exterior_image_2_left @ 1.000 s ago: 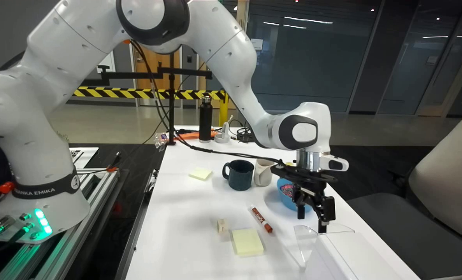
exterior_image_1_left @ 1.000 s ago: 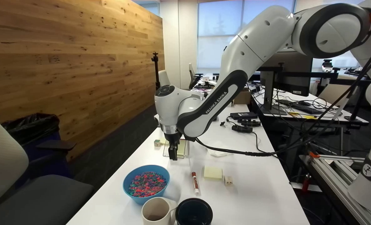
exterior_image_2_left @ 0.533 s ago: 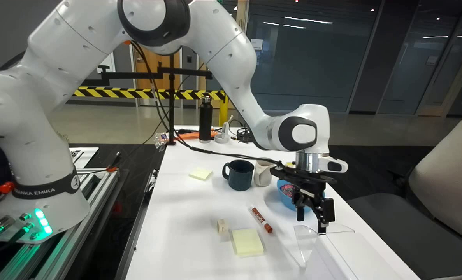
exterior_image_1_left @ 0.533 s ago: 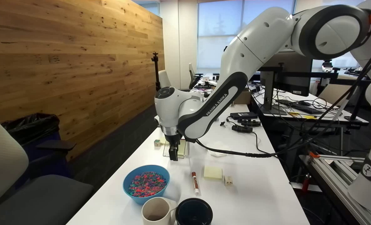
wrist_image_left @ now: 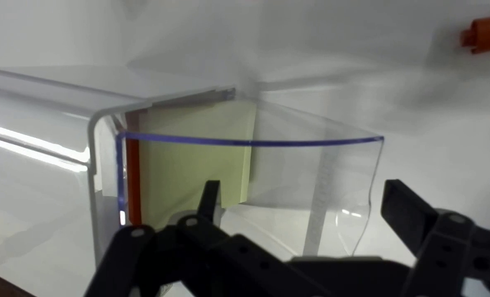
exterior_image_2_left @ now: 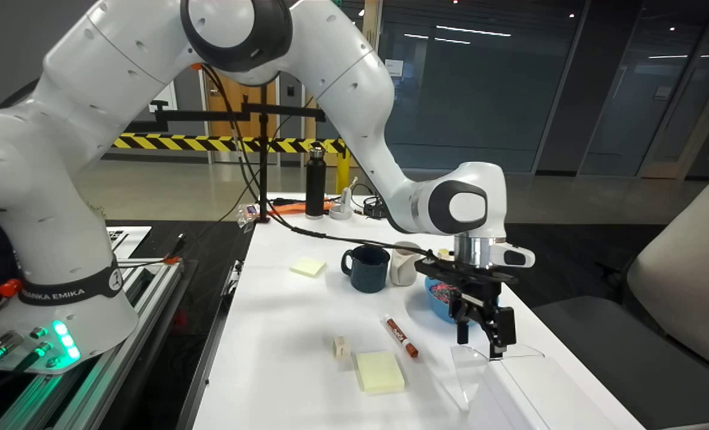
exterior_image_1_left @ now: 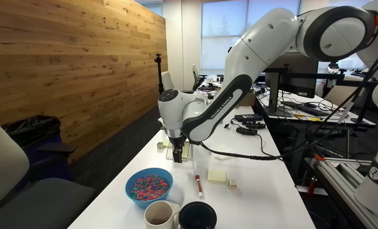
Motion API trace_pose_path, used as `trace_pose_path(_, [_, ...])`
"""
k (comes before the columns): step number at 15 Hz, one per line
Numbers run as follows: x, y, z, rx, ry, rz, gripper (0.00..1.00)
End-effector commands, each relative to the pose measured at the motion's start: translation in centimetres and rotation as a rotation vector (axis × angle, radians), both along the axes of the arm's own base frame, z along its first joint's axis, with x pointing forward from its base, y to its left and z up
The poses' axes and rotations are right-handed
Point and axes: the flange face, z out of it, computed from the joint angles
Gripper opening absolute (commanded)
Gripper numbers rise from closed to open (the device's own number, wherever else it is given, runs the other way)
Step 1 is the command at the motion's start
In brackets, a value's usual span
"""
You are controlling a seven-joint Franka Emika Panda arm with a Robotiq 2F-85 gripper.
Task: Close the drawer of the white object
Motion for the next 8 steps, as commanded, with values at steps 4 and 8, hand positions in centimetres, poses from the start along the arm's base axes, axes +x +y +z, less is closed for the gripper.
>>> trace_pose_path(4, [0.3,0.7,-0.9,-0.041,-0.011,0.016,1.00])
trace_pose_path(8, [0.3,0.8,-1.9,-0.057,0.000,0.021,1.00])
